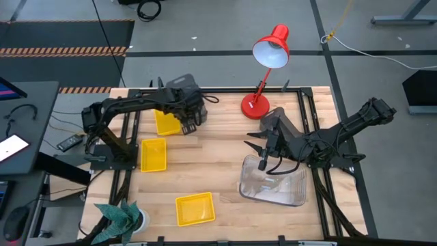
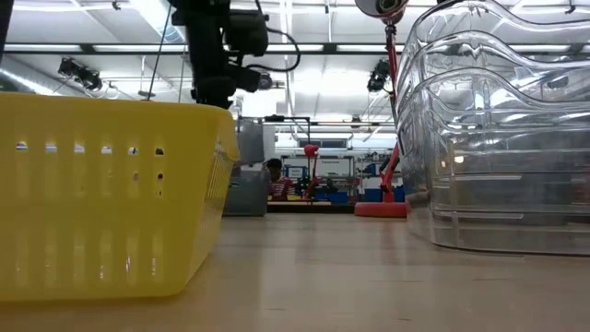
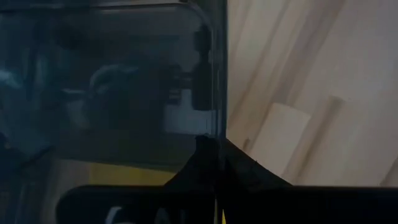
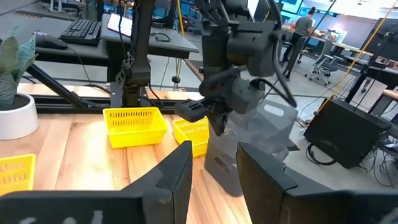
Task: Stack baskets by color
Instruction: Stack the bottom left black bin on the top black bin
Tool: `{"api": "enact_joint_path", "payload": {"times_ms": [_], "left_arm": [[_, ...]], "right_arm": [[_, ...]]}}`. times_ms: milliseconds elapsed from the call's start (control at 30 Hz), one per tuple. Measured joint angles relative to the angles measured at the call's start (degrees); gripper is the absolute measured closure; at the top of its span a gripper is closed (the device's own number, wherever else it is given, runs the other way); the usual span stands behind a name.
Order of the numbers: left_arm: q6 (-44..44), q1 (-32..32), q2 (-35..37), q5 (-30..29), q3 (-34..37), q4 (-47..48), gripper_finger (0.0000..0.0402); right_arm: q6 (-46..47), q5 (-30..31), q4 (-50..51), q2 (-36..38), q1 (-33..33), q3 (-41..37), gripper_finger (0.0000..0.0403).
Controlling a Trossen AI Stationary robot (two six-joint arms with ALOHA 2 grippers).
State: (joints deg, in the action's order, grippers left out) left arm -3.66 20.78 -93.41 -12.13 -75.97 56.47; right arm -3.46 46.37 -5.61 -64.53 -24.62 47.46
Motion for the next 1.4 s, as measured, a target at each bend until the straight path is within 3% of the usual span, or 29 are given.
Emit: {"api": "enact_joint_path", "payload": {"times_ms": [700, 1167, 1400], "left_arm": [[4.4, -2.2, -4.7, 13.2, 1.4, 2.8, 0.0398], [9.0, -12.8, -6.6, 12.8, 1.3, 1.9, 0.0394], [10.0, -16.7, -6.7, 11.8, 1.3, 0.7, 0.0349]], "right_arm": [[0.4, -0.1, -0.2, 0.0, 0.1, 0.0, 0.0273], [0.3, 0.0, 0.2, 0.0, 0.2, 0.0, 0.0273], [4.3, 2.0, 3.5, 0.0, 0.2, 0.0, 0.0273]]}}
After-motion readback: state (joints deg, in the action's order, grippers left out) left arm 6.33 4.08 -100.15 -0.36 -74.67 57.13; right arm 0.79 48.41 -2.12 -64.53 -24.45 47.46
